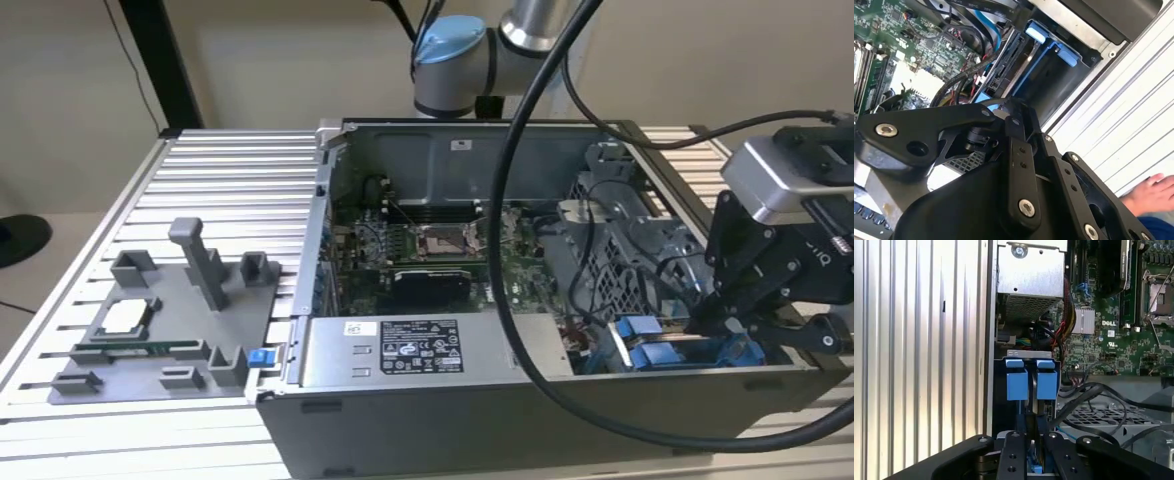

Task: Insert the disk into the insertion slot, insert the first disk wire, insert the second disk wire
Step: 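Insert the first disk wire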

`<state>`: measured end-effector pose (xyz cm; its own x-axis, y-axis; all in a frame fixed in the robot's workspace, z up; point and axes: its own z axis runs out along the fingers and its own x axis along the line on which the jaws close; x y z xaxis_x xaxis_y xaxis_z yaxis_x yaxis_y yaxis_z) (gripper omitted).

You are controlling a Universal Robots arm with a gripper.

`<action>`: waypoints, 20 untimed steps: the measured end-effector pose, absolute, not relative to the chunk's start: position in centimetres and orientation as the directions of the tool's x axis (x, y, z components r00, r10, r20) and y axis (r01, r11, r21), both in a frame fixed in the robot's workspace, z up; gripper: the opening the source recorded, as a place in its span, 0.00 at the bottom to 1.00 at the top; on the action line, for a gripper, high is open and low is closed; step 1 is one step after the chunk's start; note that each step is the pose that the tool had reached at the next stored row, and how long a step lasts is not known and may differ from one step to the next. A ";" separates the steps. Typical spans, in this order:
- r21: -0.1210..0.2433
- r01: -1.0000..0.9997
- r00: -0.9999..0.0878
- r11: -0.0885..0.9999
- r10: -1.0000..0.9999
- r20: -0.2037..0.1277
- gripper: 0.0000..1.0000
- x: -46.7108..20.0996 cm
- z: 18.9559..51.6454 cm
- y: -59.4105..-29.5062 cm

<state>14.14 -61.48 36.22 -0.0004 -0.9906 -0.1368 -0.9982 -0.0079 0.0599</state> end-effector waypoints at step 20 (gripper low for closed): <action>-0.008 -1.000 0.005 -0.005 -0.997 -0.078 0.00 14.1 35.9 -59.6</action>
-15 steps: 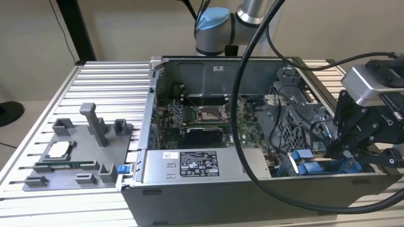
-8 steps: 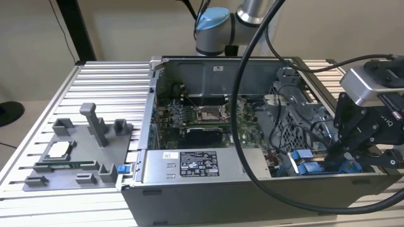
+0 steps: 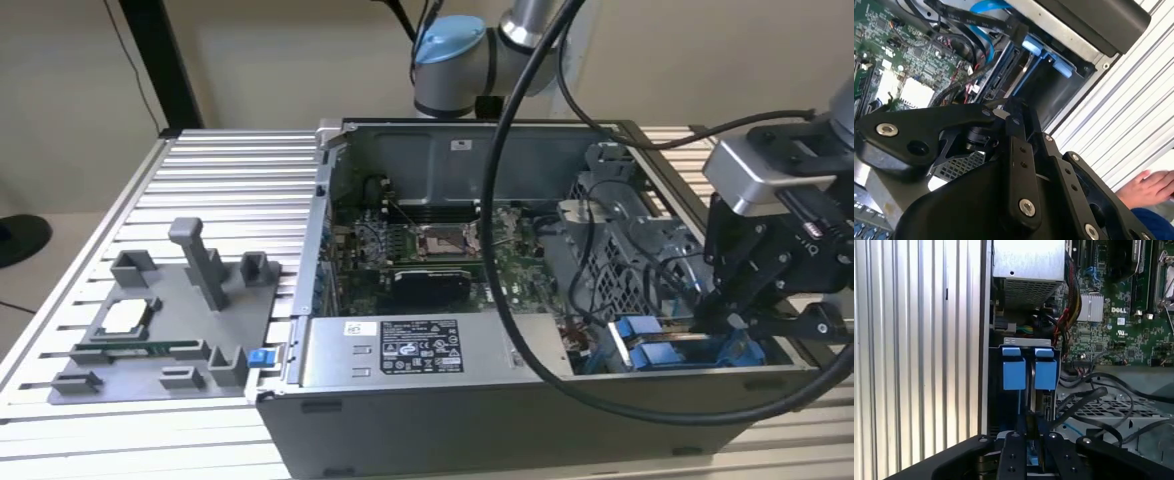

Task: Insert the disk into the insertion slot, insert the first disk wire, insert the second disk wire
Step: 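Insert the first disk wire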

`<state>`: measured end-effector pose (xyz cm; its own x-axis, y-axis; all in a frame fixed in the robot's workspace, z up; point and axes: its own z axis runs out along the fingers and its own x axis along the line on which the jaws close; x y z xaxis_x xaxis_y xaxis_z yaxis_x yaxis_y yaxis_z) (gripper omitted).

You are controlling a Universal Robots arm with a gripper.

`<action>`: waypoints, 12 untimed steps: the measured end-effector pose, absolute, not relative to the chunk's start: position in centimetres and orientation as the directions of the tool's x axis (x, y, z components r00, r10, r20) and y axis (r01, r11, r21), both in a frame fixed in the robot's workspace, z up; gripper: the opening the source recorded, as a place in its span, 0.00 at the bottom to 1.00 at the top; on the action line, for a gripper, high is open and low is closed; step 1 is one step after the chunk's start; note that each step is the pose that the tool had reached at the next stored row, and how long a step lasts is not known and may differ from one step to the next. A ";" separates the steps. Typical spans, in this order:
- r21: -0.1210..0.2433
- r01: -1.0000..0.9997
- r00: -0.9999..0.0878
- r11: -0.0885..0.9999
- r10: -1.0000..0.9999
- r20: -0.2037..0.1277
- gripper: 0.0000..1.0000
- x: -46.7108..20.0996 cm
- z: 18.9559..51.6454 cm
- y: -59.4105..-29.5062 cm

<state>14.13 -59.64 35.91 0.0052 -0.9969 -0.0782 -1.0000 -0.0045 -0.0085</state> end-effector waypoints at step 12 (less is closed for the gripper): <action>-0.046 -0.999 0.002 0.002 -0.997 -0.080 0.00 14.3 35.5 -58.6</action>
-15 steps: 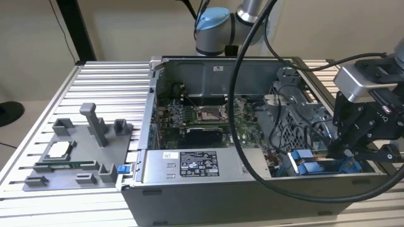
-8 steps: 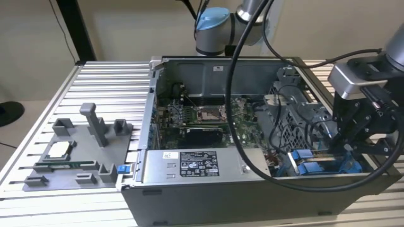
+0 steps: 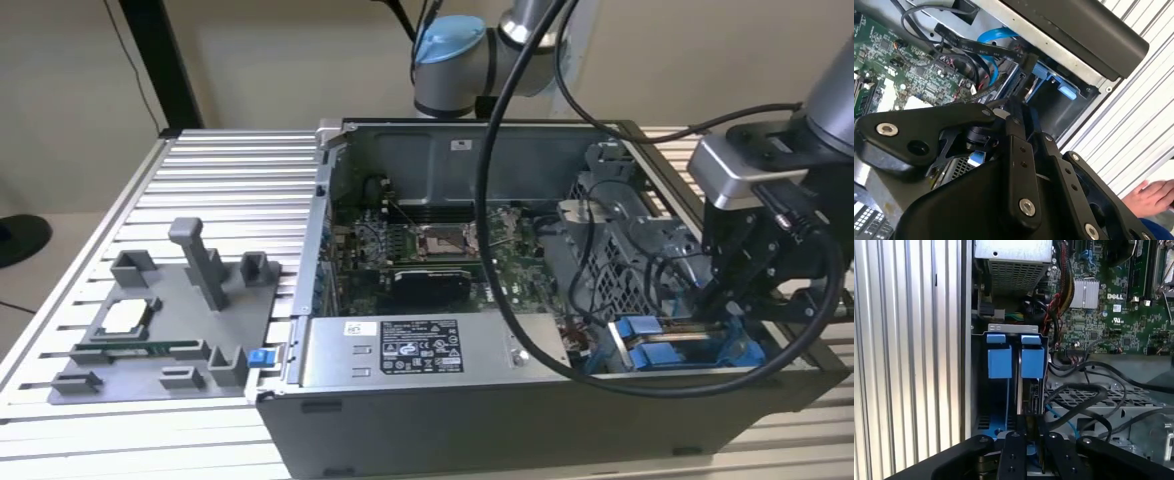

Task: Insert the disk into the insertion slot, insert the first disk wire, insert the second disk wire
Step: 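Insert the first disk wire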

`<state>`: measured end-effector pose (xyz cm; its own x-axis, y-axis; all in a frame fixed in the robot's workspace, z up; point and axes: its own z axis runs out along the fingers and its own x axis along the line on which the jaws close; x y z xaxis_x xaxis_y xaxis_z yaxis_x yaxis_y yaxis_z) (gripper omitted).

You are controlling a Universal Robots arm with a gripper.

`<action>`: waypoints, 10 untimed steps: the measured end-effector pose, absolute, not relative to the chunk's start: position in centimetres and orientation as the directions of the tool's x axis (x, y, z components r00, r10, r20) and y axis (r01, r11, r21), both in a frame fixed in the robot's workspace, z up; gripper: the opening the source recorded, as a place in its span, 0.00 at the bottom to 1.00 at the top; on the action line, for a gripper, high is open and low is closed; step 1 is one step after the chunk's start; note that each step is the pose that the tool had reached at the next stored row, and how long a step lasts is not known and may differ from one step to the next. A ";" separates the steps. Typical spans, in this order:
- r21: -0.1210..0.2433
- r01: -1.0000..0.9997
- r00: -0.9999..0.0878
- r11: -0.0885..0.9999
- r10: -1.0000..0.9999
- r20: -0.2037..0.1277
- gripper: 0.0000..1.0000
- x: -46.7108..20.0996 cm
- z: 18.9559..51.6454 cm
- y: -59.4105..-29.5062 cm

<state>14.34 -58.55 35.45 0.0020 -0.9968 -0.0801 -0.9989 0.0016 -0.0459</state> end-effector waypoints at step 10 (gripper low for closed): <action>-0.056 -0.998 0.003 0.002 -0.996 -0.087 0.00 14.8 34.6 -57.1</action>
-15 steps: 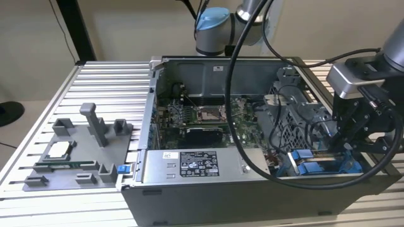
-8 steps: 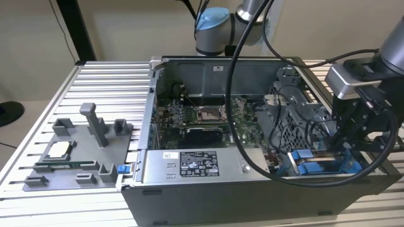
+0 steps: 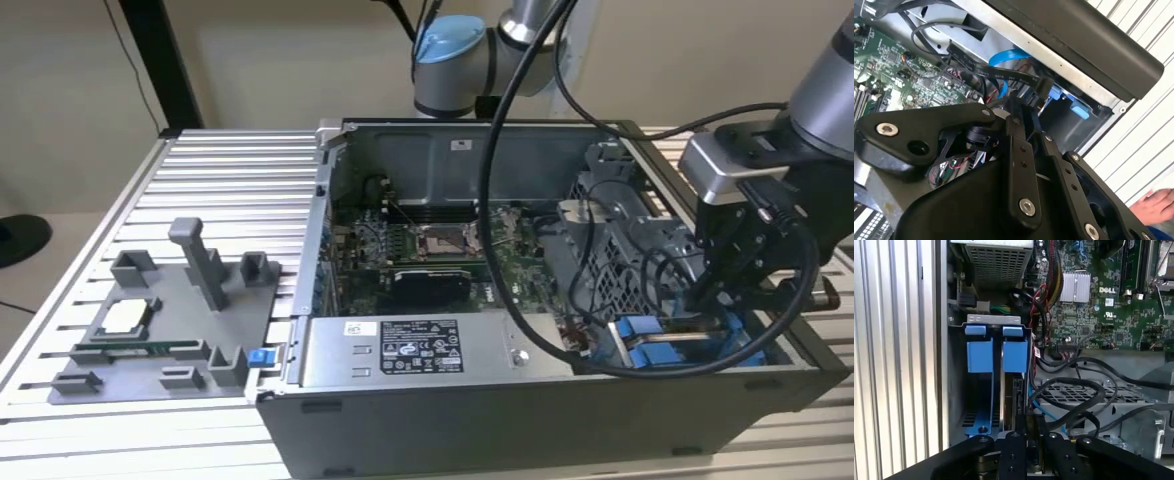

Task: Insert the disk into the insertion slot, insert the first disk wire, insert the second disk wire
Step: 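Insert the first disk wire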

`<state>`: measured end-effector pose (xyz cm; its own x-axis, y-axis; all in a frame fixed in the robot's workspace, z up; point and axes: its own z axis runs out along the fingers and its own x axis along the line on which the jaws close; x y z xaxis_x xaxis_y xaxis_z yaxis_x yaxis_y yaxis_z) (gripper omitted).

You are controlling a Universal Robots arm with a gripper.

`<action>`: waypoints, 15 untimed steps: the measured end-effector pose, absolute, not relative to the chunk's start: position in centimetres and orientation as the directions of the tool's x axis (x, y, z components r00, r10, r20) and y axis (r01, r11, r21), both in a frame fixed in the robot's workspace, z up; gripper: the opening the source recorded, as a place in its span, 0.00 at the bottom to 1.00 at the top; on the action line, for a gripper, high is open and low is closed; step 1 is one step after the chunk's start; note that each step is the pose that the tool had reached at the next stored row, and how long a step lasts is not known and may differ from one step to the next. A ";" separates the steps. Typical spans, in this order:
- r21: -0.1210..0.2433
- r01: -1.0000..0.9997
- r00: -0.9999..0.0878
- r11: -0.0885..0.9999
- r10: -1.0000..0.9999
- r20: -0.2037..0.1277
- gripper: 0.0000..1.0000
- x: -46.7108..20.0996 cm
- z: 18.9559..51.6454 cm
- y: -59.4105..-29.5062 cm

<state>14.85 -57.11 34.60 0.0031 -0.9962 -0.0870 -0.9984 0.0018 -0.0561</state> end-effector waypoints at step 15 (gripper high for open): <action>-0.093 -0.996 0.010 -0.002 -0.996 -0.090 0.00 14.7 34.9 -57.2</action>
<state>14.73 -57.22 34.87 0.0103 -0.9959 -0.0899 -0.9957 -0.0020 -0.0927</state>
